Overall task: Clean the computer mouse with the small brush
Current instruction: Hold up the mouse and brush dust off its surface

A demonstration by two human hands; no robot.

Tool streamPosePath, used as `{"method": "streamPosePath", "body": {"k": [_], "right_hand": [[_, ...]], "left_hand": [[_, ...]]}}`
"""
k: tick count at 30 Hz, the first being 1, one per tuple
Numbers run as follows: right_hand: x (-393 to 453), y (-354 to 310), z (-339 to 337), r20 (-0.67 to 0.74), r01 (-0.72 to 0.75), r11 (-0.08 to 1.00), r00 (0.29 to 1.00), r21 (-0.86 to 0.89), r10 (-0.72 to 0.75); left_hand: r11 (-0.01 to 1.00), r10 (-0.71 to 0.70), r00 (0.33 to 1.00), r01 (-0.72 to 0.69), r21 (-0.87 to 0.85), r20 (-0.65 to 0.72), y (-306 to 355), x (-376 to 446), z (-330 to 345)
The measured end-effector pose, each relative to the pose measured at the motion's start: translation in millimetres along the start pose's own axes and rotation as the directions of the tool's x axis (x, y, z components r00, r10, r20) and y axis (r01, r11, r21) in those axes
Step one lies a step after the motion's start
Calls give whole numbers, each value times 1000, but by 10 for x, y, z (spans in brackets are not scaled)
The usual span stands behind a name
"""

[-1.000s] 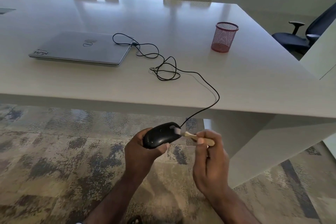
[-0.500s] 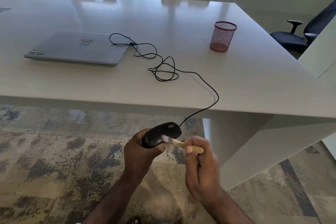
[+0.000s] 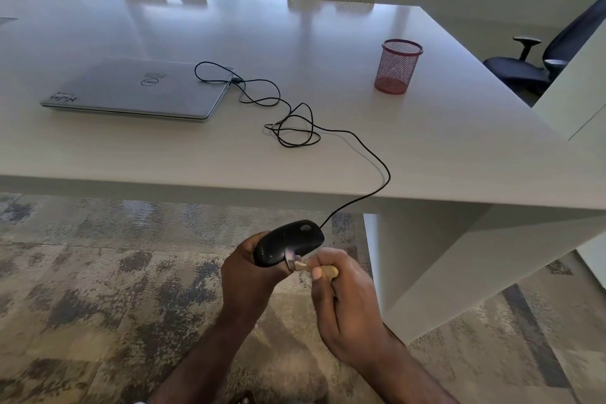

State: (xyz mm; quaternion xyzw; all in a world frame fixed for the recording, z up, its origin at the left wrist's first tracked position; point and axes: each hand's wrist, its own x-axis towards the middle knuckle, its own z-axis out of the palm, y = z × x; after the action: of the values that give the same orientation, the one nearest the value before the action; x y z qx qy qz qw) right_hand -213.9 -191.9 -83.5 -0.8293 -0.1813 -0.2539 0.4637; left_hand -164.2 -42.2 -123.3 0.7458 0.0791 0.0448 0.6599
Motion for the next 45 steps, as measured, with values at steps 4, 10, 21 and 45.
{"method": "streamPosePath", "body": {"k": [4, 10, 21, 45], "right_hand": [[47, -74, -20, 59, 82, 997, 995, -6, -81], [126, -147, -99, 238, 114, 993, 966, -24, -105], [55, 115, -97, -245, -168, 980, 951, 105, 189], [117, 276, -59, -146, -382, 668, 792, 639, 593]], "left_hand": [[1000, 23, 1000, -23, 13, -3, -12, -18, -3], [1000, 21, 1000, -21, 15, -14, -72, -24, -35], [997, 69, 996, -67, 33, -49, -31, -96, -18], [898, -188, 916, 306, -316, 354, 313, -194, -129]]}}
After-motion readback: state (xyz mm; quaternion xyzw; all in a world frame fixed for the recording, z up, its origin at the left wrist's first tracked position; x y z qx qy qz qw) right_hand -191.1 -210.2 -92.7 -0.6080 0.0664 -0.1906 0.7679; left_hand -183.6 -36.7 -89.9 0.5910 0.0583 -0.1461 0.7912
